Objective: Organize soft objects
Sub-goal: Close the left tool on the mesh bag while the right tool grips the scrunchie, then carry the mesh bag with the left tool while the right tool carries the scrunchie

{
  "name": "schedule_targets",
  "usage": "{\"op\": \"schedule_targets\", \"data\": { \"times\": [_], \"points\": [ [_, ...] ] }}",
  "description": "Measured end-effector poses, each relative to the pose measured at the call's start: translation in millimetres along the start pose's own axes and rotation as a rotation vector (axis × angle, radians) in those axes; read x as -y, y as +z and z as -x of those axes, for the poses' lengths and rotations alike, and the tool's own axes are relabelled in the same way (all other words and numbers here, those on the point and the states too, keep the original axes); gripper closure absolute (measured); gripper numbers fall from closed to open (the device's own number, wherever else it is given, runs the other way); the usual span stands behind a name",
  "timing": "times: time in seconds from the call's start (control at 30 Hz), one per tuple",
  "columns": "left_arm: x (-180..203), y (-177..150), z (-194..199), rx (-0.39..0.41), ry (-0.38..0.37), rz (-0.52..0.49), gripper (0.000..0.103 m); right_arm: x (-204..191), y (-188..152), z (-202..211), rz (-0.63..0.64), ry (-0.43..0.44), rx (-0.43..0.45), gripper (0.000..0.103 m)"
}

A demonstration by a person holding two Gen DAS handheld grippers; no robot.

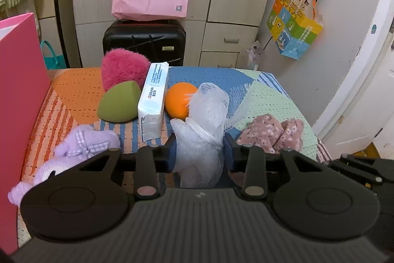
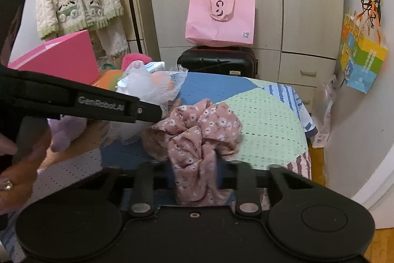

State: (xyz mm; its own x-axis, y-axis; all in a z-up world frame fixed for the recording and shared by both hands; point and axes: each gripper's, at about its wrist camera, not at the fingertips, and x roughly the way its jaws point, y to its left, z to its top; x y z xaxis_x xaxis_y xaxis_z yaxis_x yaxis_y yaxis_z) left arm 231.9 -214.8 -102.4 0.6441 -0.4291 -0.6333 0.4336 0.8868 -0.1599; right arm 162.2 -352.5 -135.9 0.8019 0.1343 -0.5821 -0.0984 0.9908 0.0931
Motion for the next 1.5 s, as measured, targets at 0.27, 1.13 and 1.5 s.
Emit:
{"op": "schedule_targets", "data": {
  "times": [0.27,1.13,1.5],
  "points": [
    [-6.0,-8.6,22.8,0.024,-0.019,0.045,0.067,-2.3,-9.4,13.8,-0.077,0.003,0.022,0.084],
    [-36.4,-45.2,85.3,-0.169,-0.184,0.182,0.067,-30.9,-42.9,69.3,-0.114,-0.028,-0.014,0.083],
    [-45.3,-64.7,121.8,-0.273,-0.167,0.062,0.067,-63.1,-29.1,86.7,0.054,0.036,-0.152,0.083]
  ]
}}
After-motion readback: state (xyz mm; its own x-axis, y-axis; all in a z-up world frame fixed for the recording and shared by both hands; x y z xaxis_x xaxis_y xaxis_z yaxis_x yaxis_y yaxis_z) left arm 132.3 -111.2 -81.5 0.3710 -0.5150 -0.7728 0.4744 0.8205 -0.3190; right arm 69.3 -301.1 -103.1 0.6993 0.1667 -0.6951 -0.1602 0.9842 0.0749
